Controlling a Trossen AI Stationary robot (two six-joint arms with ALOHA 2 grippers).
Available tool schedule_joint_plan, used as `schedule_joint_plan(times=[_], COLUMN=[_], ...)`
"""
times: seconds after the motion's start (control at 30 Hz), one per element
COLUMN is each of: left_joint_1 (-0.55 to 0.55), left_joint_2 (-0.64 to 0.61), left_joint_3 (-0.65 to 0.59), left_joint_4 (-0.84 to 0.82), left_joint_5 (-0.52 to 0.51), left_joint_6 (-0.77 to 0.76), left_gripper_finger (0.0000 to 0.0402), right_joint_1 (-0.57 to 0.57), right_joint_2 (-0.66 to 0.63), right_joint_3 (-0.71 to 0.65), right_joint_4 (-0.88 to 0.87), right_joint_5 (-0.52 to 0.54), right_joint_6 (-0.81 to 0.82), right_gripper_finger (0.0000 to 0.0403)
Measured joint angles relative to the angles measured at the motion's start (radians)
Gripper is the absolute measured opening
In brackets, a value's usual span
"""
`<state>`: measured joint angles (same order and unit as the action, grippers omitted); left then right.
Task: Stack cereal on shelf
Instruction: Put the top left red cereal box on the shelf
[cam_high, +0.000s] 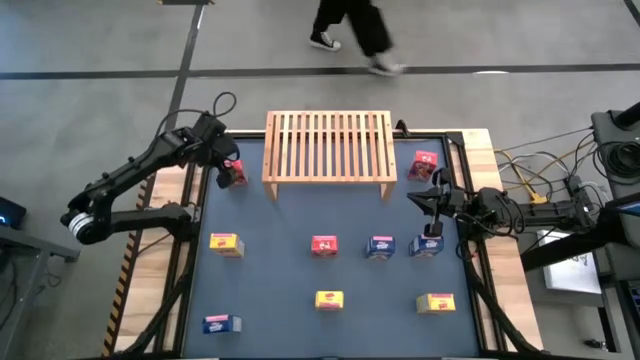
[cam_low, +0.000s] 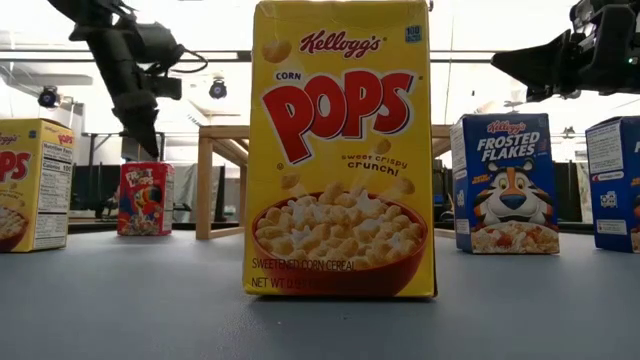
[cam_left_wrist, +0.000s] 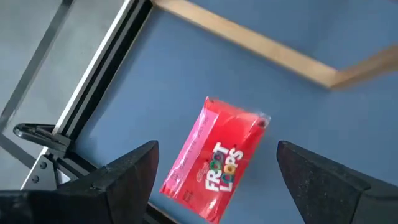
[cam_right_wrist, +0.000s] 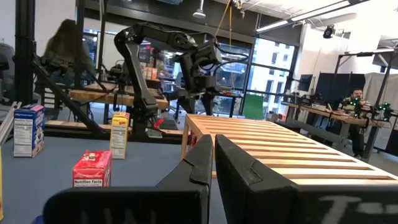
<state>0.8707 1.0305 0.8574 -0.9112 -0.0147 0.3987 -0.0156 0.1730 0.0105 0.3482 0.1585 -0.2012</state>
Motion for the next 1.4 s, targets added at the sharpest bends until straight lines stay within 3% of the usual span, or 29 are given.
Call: schedule_joint_plan(times=[0.6, 0.77, 1.17, 1.4], left_joint_1=[0.003, 0.029, 0.094, 0.116], left_joint_2=[0.181, 0.216, 0.131, 0.086], left_joint_3=[0.000, 0.000, -0.007, -0.126], left_joint_4=[-0.010, -0.015, -0.013, 0.034], left_joint_5=[-0.052, 0.002, 0.079, 0.115], left_joint_6=[0.139, 0.131, 0.150, 0.171], left_gripper_finger=[0.0304, 0.0283, 0.0257, 0.0257], right_joint_1=[0.000, 0.000, 0.000, 0.000], right_joint_2=[0.000, 0.000, 0.000, 0.000], right_joint_3=[0.000, 0.000, 0.000, 0.000], right_joint_4=[0.000, 0.000, 0.000, 0.000], right_joint_5=[0.000, 0.000, 0.000, 0.000], right_joint_6=[0.000, 0.000, 0.000, 0.000], right_gripper_finger=[0.0009, 0.0009, 0.0009, 0.0009])
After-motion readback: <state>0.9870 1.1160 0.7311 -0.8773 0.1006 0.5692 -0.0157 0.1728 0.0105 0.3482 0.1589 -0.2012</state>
